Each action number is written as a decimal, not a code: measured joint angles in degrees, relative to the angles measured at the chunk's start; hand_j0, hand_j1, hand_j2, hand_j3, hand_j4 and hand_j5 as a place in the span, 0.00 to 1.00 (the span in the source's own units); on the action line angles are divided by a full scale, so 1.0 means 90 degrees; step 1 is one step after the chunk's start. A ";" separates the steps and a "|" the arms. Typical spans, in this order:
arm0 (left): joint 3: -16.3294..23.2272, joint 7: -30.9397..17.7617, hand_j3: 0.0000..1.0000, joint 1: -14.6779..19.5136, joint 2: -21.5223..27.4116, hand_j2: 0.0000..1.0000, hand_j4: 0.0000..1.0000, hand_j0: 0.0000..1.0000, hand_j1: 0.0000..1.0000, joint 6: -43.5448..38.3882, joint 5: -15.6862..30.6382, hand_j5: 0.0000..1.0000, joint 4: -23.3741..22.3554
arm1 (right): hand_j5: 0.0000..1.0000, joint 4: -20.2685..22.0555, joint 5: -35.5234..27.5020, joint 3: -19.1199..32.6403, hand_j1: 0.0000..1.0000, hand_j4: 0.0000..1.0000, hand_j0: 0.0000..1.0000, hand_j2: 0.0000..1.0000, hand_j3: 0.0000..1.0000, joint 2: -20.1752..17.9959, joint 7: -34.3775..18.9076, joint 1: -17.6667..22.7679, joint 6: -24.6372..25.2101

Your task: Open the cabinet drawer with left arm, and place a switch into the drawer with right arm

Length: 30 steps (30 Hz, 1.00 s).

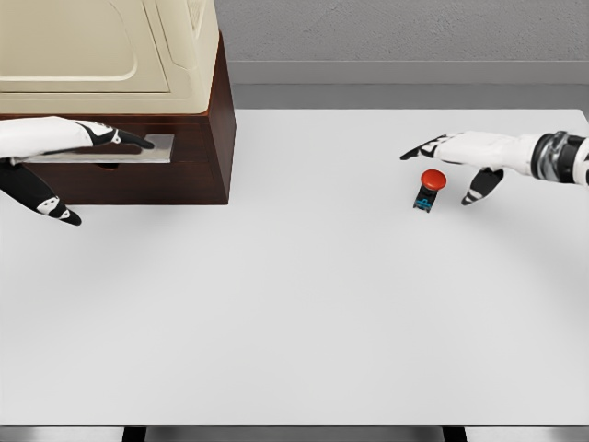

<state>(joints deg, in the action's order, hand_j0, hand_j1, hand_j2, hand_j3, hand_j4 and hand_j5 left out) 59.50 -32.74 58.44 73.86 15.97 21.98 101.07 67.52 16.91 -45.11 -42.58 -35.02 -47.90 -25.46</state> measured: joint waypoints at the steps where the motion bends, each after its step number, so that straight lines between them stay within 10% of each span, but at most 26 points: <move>1: -0.0006 -0.0006 1.00 0.0001 0.0000 1.00 1.00 1.00 1.00 -0.0012 0.0106 1.00 0.0000 | 1.00 0.0034 -0.0001 -0.0072 1.00 1.00 1.00 1.00 1.00 0.0000 0.0000 -0.0049 -0.0003; 9: 0.0034 -0.0152 1.00 -0.0058 0.0007 1.00 1.00 1.00 1.00 -0.0498 0.0941 1.00 0.0000 | 0.99 0.0219 -0.0008 -0.0383 0.99 0.99 0.99 0.99 0.99 -0.0027 0.0000 -0.0117 -0.0004; 30: -0.0016 -0.0252 1.00 -0.0097 -0.0083 1.00 1.00 1.00 1.00 -0.1542 0.0967 1.00 -0.0311 | 0.86 -0.0271 0.0119 -0.0516 0.86 0.86 0.86 0.86 0.86 0.0231 0.0000 -0.0186 -0.0016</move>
<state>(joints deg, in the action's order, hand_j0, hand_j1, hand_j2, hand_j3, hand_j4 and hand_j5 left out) 59.35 -35.01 57.57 73.11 2.09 30.68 98.27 65.09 17.98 -49.75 -40.50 -35.02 -49.57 -25.61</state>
